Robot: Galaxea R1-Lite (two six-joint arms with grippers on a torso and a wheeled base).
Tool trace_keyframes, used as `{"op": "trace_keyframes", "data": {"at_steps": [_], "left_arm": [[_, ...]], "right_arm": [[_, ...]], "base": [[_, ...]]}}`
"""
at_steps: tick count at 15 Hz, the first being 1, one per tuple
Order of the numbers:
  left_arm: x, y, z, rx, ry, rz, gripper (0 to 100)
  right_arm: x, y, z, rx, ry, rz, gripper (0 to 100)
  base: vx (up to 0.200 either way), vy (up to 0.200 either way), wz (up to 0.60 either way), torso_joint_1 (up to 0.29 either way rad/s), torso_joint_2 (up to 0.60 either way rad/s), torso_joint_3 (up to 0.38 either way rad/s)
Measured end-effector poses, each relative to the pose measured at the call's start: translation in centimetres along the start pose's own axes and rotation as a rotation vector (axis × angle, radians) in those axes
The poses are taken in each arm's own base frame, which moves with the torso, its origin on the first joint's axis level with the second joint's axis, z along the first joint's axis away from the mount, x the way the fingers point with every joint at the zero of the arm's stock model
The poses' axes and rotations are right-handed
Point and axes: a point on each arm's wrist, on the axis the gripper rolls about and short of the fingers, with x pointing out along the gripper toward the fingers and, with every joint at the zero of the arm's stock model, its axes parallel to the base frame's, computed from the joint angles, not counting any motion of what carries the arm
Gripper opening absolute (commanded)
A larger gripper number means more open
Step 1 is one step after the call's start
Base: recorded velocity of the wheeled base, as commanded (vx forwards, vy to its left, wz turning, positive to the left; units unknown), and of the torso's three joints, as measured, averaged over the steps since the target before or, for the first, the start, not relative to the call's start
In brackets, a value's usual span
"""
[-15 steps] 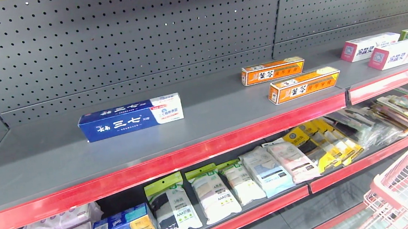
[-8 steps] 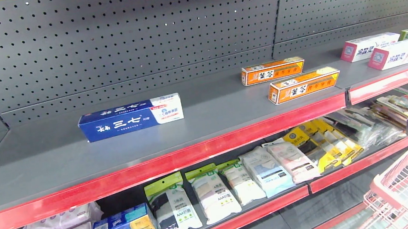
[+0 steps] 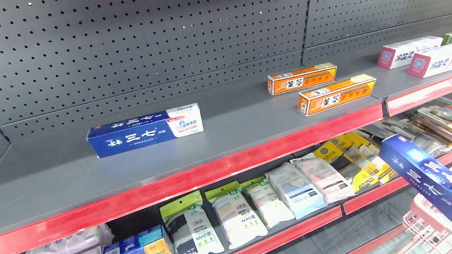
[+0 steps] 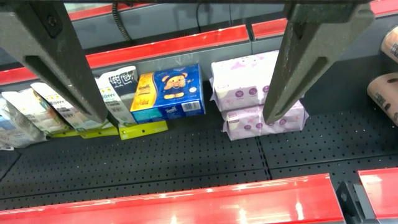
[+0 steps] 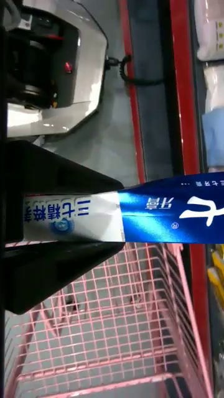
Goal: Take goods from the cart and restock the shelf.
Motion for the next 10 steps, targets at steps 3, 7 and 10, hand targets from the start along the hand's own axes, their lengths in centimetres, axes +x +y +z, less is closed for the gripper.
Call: {"op": "trace_keyframes", "data": {"at_steps": [3, 7, 10], "left_arm": [[0.0, 0.0, 0.0, 0.0, 0.0, 0.0, 100], [0.0, 0.0, 0.0, 0.0, 0.0, 0.0, 100], [0.0, 0.0, 0.0, 0.0, 0.0, 0.0, 100]], "right_arm": [[-0.2, 1.4, -0.3, -0.053, -0.021, 0.074, 0], [-1.1, 3.3, -1.0, -0.144, -0.014, 0.171, 0], [-1.5, 3.5, -1.2, -0.165, -0.021, 0.168, 0]], "base": [[0.0, 0.0, 0.0, 0.0, 0.0, 0.0], [0.0, 0.0, 0.0, 0.0, 0.0, 0.0], [0.0, 0.0, 0.0, 0.0, 0.0, 0.0]]}}
